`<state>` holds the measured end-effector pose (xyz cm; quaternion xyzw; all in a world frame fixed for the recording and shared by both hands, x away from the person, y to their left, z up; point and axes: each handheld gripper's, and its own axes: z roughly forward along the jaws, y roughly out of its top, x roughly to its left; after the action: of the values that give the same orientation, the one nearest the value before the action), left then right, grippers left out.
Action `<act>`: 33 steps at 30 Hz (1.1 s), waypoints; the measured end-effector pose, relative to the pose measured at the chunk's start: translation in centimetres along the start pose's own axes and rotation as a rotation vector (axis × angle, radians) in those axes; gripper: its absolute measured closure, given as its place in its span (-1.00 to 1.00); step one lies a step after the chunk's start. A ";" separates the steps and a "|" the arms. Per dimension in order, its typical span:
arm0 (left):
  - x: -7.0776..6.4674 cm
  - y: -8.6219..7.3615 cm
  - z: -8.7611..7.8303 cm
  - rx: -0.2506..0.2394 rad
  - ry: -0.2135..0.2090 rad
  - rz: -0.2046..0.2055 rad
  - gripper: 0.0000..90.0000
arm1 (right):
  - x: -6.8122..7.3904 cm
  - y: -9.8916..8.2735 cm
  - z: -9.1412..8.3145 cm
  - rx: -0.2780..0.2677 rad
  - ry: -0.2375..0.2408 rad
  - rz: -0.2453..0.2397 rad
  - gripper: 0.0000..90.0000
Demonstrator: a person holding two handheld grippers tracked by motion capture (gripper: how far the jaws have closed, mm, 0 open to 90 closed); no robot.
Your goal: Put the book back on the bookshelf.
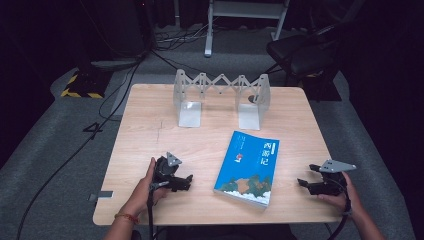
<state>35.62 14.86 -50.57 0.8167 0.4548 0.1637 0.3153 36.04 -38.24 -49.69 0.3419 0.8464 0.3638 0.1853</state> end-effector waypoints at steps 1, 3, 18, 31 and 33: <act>-0.2 -0.1 -0.1 0.000 -0.001 0.001 -0.99 | 0.0 0.0 0.0 0.000 0.000 0.000 -0.51; -0.8 -0.4 -0.4 0.002 -0.038 0.044 -0.99 | 0.4 1.5 -0.1 -0.005 0.031 -0.034 -0.52; -2.7 -0.6 -0.5 0.010 -0.222 0.254 -1.00 | 3.4 5.5 3.5 0.067 0.101 -0.145 -0.48; -2.7 -0.4 -0.3 0.009 -0.241 0.275 -1.00 | 4.7 5.5 4.4 0.062 0.148 -0.163 -0.46; -2.7 -0.4 -0.3 0.009 -0.241 0.274 -1.00 | 4.7 5.4 4.5 0.061 0.152 -0.154 -0.46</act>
<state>33.79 12.88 -50.56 0.8861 0.2986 0.1042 0.3388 37.71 -29.99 -48.92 0.2528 0.8924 0.3476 0.1372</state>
